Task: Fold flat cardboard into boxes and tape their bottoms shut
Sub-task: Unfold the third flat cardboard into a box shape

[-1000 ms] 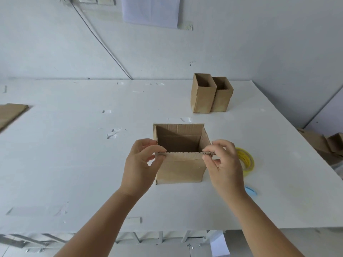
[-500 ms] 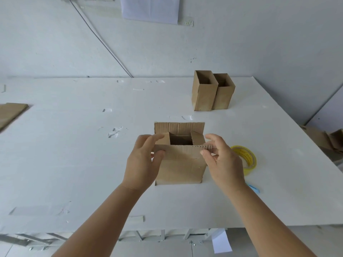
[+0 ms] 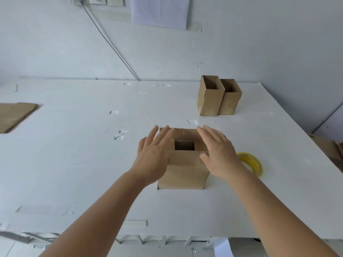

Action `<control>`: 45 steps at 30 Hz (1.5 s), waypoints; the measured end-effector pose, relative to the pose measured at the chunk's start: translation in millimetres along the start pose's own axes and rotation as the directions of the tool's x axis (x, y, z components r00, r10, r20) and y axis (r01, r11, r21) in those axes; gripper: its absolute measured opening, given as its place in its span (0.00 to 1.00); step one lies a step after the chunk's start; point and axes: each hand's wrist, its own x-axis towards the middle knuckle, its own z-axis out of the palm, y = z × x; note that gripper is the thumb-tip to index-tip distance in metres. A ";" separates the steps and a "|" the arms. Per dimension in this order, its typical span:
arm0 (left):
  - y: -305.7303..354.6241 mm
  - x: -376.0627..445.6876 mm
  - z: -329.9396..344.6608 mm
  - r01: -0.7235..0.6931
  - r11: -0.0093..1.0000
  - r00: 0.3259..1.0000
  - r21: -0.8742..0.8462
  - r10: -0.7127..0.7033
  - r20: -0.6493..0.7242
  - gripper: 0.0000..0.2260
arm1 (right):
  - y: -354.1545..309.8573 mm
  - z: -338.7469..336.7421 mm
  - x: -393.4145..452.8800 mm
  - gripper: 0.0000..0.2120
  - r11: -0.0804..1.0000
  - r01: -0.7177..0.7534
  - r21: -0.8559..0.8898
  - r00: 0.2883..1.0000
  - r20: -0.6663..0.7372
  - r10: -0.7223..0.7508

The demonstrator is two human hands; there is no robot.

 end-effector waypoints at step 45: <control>42.2 8.3 47.1 -0.168 0.957 0.979 0.236 0.134 0.155 0.25 | 125.9 58.8 -48.4 0.23 0.840 -0.536 -0.081 0.813 0.217 0.540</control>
